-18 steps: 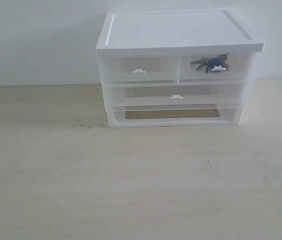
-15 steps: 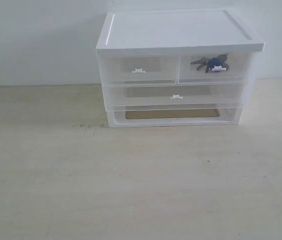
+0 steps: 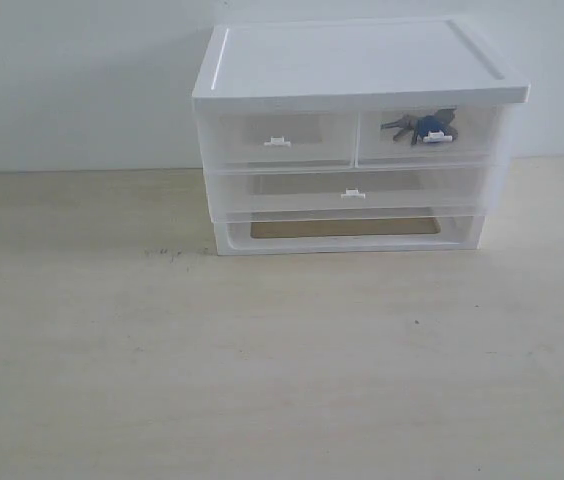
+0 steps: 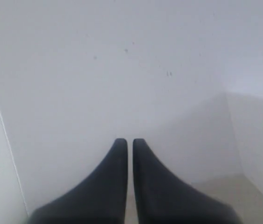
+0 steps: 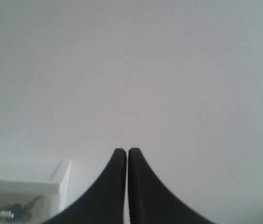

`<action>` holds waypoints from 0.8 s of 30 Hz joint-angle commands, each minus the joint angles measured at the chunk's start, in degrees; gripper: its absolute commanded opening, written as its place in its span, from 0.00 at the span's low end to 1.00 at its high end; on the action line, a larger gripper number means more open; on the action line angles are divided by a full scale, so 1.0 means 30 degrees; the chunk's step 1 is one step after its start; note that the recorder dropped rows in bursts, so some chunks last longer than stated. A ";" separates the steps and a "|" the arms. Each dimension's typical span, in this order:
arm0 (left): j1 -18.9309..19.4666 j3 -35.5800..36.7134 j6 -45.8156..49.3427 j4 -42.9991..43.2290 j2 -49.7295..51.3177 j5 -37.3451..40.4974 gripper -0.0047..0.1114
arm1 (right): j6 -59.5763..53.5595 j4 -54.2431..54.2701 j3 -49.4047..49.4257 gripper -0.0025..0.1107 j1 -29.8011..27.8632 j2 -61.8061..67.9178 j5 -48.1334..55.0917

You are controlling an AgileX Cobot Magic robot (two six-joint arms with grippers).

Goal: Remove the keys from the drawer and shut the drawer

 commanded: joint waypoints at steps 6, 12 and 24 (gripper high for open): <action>-0.0067 0.0068 -0.9501 0.0939 -0.0035 -0.8732 0.08 | 0.1459 -0.0123 -0.0022 0.02 -0.0077 -0.0109 -0.2915; -0.0067 0.0068 -1.4710 0.4845 -0.0035 -1.0590 0.08 | 0.5071 -0.0123 -0.0022 0.02 -0.0077 -0.0109 -0.4667; -0.0067 -0.3854 -1.7065 1.0429 0.5346 -1.2352 0.08 | 0.8984 -0.2261 -0.1881 0.02 -0.0077 0.1919 -0.6599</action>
